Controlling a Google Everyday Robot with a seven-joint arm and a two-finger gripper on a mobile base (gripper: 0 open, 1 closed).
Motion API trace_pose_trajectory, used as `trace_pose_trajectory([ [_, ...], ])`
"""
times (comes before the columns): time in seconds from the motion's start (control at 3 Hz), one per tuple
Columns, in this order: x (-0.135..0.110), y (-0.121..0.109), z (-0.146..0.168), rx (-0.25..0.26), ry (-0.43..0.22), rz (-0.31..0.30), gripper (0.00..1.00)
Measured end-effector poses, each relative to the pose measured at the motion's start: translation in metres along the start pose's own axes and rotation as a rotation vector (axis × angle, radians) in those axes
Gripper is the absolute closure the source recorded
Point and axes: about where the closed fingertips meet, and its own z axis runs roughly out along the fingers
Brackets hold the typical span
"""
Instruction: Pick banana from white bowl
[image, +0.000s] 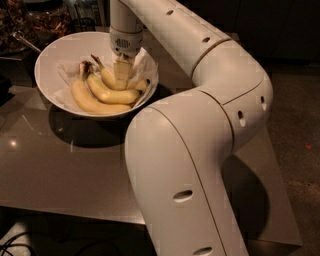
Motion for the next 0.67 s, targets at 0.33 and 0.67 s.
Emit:
trace_pose_trajectory([
  [0.33,0.0,0.0,-0.0002,0.0,0.0,0.0,0.41],
  [0.67,0.0,0.0,0.0,0.0,0.0,0.0,0.56],
])
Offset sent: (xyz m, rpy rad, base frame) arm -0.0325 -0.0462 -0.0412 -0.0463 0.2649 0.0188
